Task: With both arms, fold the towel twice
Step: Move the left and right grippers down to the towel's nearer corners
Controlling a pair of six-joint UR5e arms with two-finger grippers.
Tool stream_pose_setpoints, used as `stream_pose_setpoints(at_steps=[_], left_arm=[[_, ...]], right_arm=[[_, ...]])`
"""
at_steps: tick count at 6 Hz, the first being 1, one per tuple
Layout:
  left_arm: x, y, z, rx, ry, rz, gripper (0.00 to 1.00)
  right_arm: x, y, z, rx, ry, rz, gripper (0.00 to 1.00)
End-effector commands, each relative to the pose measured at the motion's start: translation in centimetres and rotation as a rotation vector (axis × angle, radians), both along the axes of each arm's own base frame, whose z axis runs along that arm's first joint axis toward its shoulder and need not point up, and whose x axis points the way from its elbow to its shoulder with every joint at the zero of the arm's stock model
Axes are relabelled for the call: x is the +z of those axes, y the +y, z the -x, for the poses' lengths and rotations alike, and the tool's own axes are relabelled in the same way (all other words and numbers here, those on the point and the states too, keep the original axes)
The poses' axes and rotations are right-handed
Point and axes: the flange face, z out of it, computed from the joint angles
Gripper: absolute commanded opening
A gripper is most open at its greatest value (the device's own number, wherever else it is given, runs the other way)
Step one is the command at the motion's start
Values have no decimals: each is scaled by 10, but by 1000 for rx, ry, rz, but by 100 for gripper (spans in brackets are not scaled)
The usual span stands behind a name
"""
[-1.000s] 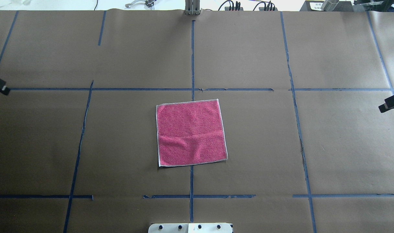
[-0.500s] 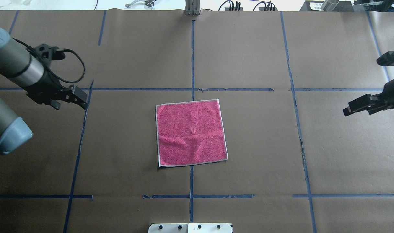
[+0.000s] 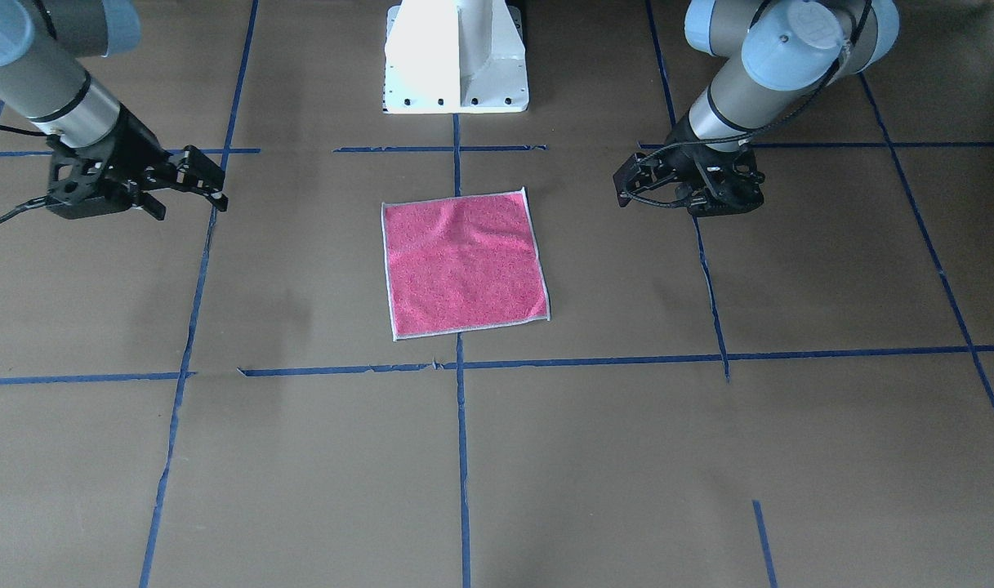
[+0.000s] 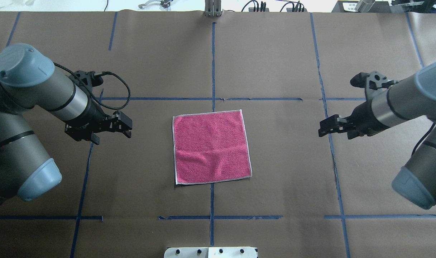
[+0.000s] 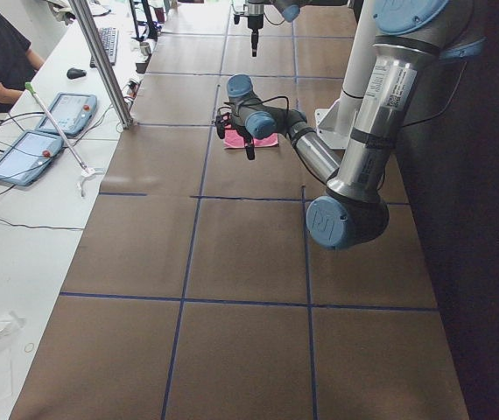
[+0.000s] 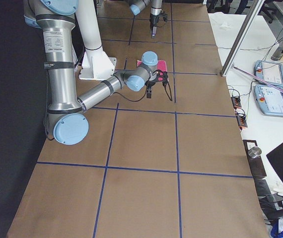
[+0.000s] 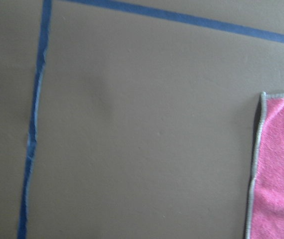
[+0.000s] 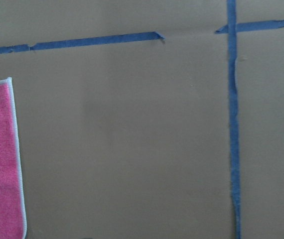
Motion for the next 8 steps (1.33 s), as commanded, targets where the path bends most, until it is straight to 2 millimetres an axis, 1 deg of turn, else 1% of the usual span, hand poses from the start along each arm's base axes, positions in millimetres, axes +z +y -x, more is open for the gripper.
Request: stream_pose_setpoints(at_steps=[1, 2, 3, 4, 5, 7, 8], left_arm=[[-24, 32, -52, -96, -32, 19, 100], [-31, 50, -73, -122, -38, 42, 100], [-32, 59, -84, -133, -46, 46, 100], [-32, 61, -87, -144, -52, 42, 100], [-31, 65, -91, -136, -55, 43, 100], [-33, 67, -91, -138, -50, 46, 100], [-35, 67, -91, -138, -47, 44, 100]], right_arm=[[-43, 47, 89, 63, -12, 51, 98], [-61, 70, 133, 83, -10, 47, 93], [-89, 72, 165, 111, 17, 131, 94], [-100, 83, 193, 153, 41, 228, 94], [-91, 95, 211, 228, 65, 240, 93], [-84, 90, 228, 299, 81, 299, 86], [-71, 88, 235, 315, 105, 315, 85]])
